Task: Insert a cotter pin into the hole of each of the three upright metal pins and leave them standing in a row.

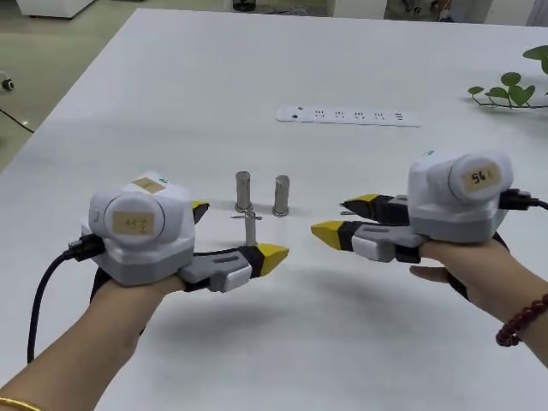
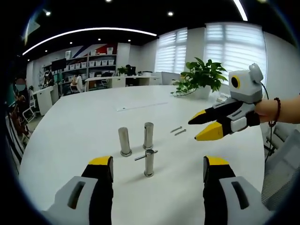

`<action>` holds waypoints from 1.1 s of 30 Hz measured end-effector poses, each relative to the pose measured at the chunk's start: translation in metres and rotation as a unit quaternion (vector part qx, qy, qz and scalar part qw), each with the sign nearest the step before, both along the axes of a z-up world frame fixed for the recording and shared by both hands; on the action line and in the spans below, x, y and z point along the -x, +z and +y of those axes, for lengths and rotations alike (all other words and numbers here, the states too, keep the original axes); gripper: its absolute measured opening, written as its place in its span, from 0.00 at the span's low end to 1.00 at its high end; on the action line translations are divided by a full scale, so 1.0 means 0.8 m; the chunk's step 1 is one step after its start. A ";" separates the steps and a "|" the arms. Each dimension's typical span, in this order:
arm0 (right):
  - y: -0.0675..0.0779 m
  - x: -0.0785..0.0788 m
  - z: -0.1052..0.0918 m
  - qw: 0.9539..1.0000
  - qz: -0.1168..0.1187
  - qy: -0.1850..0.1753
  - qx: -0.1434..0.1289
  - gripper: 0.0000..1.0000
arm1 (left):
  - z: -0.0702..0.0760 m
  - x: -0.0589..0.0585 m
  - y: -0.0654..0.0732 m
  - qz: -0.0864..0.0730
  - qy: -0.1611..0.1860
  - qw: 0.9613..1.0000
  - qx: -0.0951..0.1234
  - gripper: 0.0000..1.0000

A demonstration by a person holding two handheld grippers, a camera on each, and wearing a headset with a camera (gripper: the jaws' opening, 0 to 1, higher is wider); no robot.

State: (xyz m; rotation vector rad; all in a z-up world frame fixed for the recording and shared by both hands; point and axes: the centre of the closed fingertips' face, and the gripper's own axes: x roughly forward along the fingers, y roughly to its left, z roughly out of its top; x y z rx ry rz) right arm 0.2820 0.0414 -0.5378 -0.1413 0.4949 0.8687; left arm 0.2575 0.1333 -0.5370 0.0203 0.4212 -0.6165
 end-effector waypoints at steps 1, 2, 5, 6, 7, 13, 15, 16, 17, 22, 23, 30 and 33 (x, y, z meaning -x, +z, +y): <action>0.000 -0.003 0.002 1.000 -0.001 -0.002 -0.004 0.38 | -0.001 0.001 0.003 -0.002 -0.001 1.000 0.003 0.81; 0.001 -0.007 0.004 1.000 -0.001 -0.003 -0.009 0.38 | -0.001 0.002 0.006 -0.005 -0.001 1.000 0.004 0.83; 0.001 -0.015 0.011 1.000 -0.012 -0.005 -0.013 0.38 | 0.001 0.004 0.013 -0.013 0.001 1.000 -0.006 0.87; 0.001 -0.017 0.013 1.000 -0.016 -0.006 -0.013 0.38 | 0.001 0.006 0.013 -0.015 -0.001 1.000 -0.009 0.89; 0.001 -0.020 0.016 1.000 -0.021 -0.005 -0.016 0.38 | 0.002 0.007 0.015 -0.017 -0.001 1.000 -0.010 0.90; -0.005 -0.037 0.026 0.999 -0.024 -0.010 -0.028 0.37 | 0.003 0.012 0.021 -0.022 -0.002 1.000 -0.004 0.96; -0.006 -0.042 0.031 0.999 -0.024 -0.014 -0.035 0.37 | 0.004 0.013 0.023 -0.024 -0.001 1.000 -0.006 0.99; -0.007 -0.045 0.033 0.999 -0.024 -0.016 -0.037 0.36 | 0.005 0.012 0.022 -0.024 0.000 1.000 -0.008 0.99; -0.008 -0.047 0.036 0.999 -0.025 -0.017 -0.038 0.36 | 0.006 0.012 0.022 -0.025 0.000 1.000 -0.011 0.99; -0.016 -0.056 0.047 0.999 -0.023 -0.014 -0.040 0.32 | 0.012 0.013 0.020 -0.029 0.005 0.999 -0.018 0.99; -0.018 -0.058 0.049 0.999 -0.023 -0.014 -0.039 0.32 | 0.014 0.013 0.020 -0.029 0.007 0.999 -0.019 0.99; -0.033 -0.071 0.063 0.999 -0.020 -0.018 -0.044 0.26 | 0.019 0.013 0.015 -0.031 0.007 0.999 -0.028 0.98; -0.038 -0.074 0.068 0.999 -0.017 -0.019 -0.047 0.24 | 0.019 0.014 0.014 -0.031 0.004 0.999 -0.032 0.97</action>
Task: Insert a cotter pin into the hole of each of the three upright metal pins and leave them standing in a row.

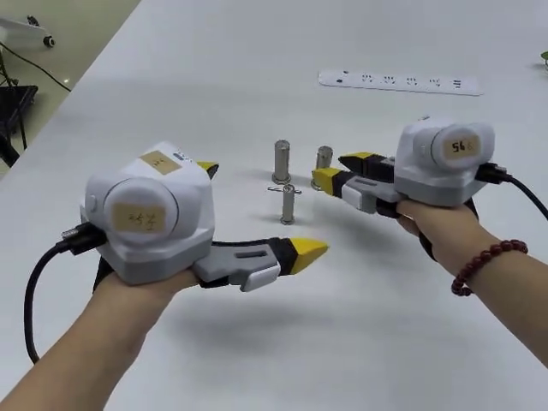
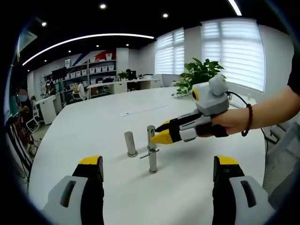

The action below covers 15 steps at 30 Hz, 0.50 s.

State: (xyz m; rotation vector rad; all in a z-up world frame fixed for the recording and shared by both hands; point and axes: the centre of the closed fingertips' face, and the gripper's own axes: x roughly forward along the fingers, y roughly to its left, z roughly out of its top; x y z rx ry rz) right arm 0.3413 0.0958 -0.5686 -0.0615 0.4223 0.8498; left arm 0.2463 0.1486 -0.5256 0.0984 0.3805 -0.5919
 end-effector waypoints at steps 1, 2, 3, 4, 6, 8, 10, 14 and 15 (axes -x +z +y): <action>-0.002 -0.001 0.001 1.000 0.001 0.000 0.001 0.23 | -0.001 0.001 0.000 0.000 -0.001 1.000 0.000 0.97; -0.003 -0.002 0.002 1.000 0.000 -0.001 0.001 0.22 | -0.001 0.002 -0.001 0.002 -0.003 1.000 0.000 0.97; -0.004 -0.004 0.002 1.000 0.000 -0.002 0.000 0.21 | -0.002 0.003 -0.002 0.005 -0.002 1.000 0.002 0.97; -0.005 -0.005 0.003 1.000 0.002 -0.004 -0.003 0.21 | -0.002 0.003 -0.003 0.006 -0.003 1.000 0.003 0.98; -0.008 -0.010 0.003 1.000 0.004 -0.006 -0.005 0.20 | -0.002 0.004 -0.005 0.010 -0.004 1.000 0.003 0.98; -0.008 -0.012 0.003 1.000 0.004 -0.007 -0.007 0.18 | -0.001 0.005 -0.006 0.011 -0.005 1.000 0.004 0.98; -0.009 -0.012 0.004 1.000 0.004 -0.007 -0.009 0.16 | -0.001 0.006 -0.008 0.013 -0.005 1.000 0.005 0.98; -0.012 -0.013 0.006 1.000 0.005 -0.006 -0.010 0.12 | -0.002 0.008 -0.012 0.017 -0.008 1.000 0.000 0.98; -0.012 -0.013 0.007 1.000 0.006 -0.005 -0.011 0.11 | -0.002 0.008 -0.013 0.019 -0.007 1.000 0.001 0.98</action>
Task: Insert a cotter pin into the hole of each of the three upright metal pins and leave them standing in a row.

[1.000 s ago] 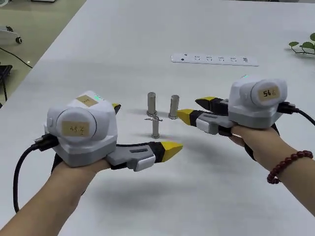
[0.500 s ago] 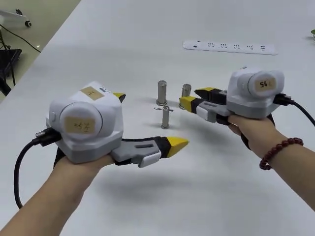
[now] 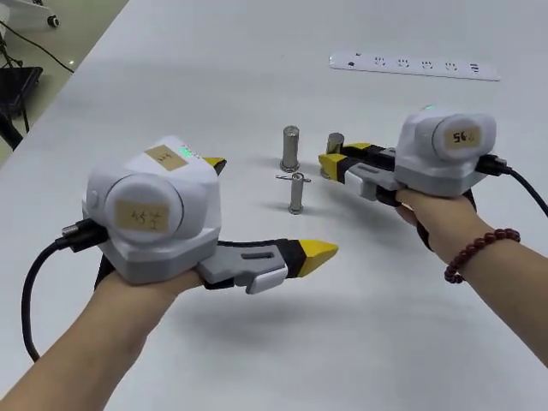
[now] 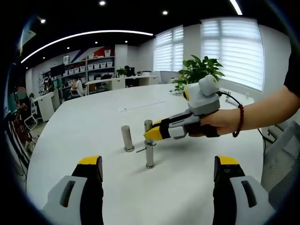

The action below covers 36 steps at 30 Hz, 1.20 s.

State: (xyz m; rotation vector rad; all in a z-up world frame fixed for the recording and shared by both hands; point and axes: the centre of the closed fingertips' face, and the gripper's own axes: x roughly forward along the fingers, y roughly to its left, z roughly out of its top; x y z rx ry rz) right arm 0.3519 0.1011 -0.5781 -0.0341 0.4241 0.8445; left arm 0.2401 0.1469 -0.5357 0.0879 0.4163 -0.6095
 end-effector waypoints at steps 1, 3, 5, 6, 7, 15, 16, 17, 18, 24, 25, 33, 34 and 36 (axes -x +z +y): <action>0.000 0.000 0.001 1.000 0.001 0.001 -0.002 0.10 | 0.000 0.000 -0.001 0.002 0.001 1.000 0.001 0.99; -0.001 -0.002 0.000 1.000 0.000 0.000 -0.001 0.10 | 0.001 0.000 -0.003 0.005 0.000 1.000 -0.001 0.99; -0.003 -0.004 0.000 1.000 0.000 0.000 -0.001 0.10 | 0.002 0.000 -0.005 0.005 -0.001 1.000 -0.007 0.99; -0.003 -0.004 -0.001 1.000 0.000 0.001 0.000 0.10 | 0.002 0.000 -0.006 0.005 -0.002 1.000 -0.009 0.99; -0.003 -0.003 -0.001 1.000 0.000 0.002 0.000 0.10 | 0.003 0.000 -0.007 0.006 -0.002 1.000 -0.010 0.99; -0.002 -0.005 -0.004 0.999 -0.023 -0.007 0.032 0.08 | 0.002 0.000 -0.008 0.008 -0.003 1.000 -0.011 0.98; -0.002 -0.004 -0.004 0.999 -0.022 -0.008 0.034 0.08 | 0.002 0.000 -0.008 0.008 -0.003 1.000 -0.011 0.98; -0.002 -0.002 -0.005 0.999 -0.022 -0.011 0.036 0.08 | 0.002 0.000 -0.008 0.010 -0.003 1.000 -0.009 0.98; -0.002 -0.002 -0.006 0.999 -0.023 -0.013 0.038 0.08 | 0.001 0.000 -0.008 0.011 -0.004 1.000 -0.008 0.98; -0.001 0.001 -0.017 0.998 -0.028 -0.023 0.053 0.08 | 0.001 -0.002 -0.006 0.007 -0.005 1.000 -0.008 0.98; -0.001 0.002 -0.018 0.998 -0.028 -0.027 0.053 0.08 | 0.001 -0.002 -0.005 0.006 -0.005 1.000 -0.007 0.98; 0.010 0.028 -0.031 0.996 -0.036 -0.044 0.063 0.08 | 0.001 -0.003 -0.001 0.004 -0.006 1.000 -0.006 0.98; 0.011 0.032 -0.032 0.996 -0.037 -0.045 0.065 0.08 | 0.001 -0.003 0.000 0.004 -0.006 1.000 -0.005 0.98; 0.011 0.038 -0.034 0.996 -0.035 -0.048 0.066 0.08 | 0.000 -0.003 0.000 0.004 -0.006 1.000 -0.006 0.98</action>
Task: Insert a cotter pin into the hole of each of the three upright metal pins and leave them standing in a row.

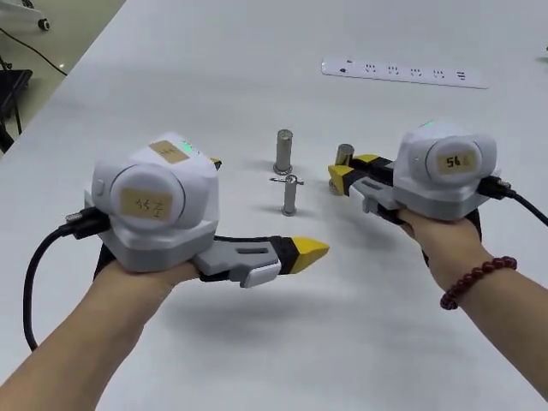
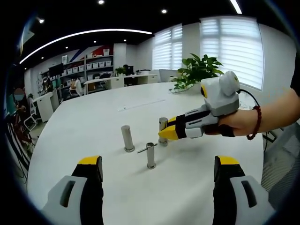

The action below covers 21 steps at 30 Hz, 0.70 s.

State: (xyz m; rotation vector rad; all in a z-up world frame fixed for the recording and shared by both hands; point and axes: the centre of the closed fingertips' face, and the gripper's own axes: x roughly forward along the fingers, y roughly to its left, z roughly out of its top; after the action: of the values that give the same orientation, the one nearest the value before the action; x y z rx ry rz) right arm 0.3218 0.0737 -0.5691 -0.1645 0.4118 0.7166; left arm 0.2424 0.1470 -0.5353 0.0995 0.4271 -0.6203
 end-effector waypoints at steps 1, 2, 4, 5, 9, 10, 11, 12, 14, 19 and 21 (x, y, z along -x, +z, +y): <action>0.000 -0.002 -0.002 1.000 0.001 -0.002 -0.001 0.08 | 0.000 0.000 0.001 -0.001 0.000 1.000 0.000 0.98; 0.000 0.001 -0.003 1.000 0.001 -0.004 -0.002 0.08 | -0.001 0.000 0.002 -0.003 -0.001 1.000 -0.001 0.98; 0.000 0.009 -0.005 1.000 0.002 -0.007 0.000 0.08 | -0.001 0.000 0.004 -0.005 -0.001 1.000 0.001 0.98; 0.000 0.012 -0.005 1.000 0.003 -0.008 0.000 0.08 | -0.001 0.000 0.004 -0.005 0.000 1.000 0.002 0.98; -0.001 0.023 -0.010 1.000 0.007 -0.018 0.000 0.08 | 0.000 0.000 0.005 -0.006 0.001 1.000 0.000 0.98; 0.000 0.025 -0.010 1.000 0.007 -0.019 -0.001 0.08 | 0.001 0.000 0.005 -0.006 0.001 1.000 0.000 0.98; 0.000 0.028 -0.011 1.000 0.008 -0.021 -0.001 0.08 | 0.001 0.000 0.006 -0.007 0.002 1.000 0.001 0.98; 0.000 0.030 -0.012 1.000 0.007 -0.021 0.001 0.08 | 0.001 0.000 0.006 -0.007 0.002 1.000 0.001 0.98; 0.001 0.034 -0.014 1.000 0.005 -0.022 0.004 0.08 | 0.000 0.001 0.007 -0.008 0.000 1.000 0.001 0.98; 0.000 0.043 -0.019 1.000 0.006 -0.028 0.004 0.08 | -0.002 0.003 0.006 -0.004 -0.003 1.000 -0.002 0.98; -0.001 0.047 -0.021 1.000 0.007 -0.029 0.005 0.08 | -0.003 0.003 0.006 -0.005 -0.004 1.000 -0.003 0.98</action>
State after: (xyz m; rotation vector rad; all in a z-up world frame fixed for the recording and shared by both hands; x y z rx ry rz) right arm 0.2845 0.0566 -0.5703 -0.1568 0.4318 0.6594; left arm 0.2400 0.1448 -0.5305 0.1089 0.4196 -0.6261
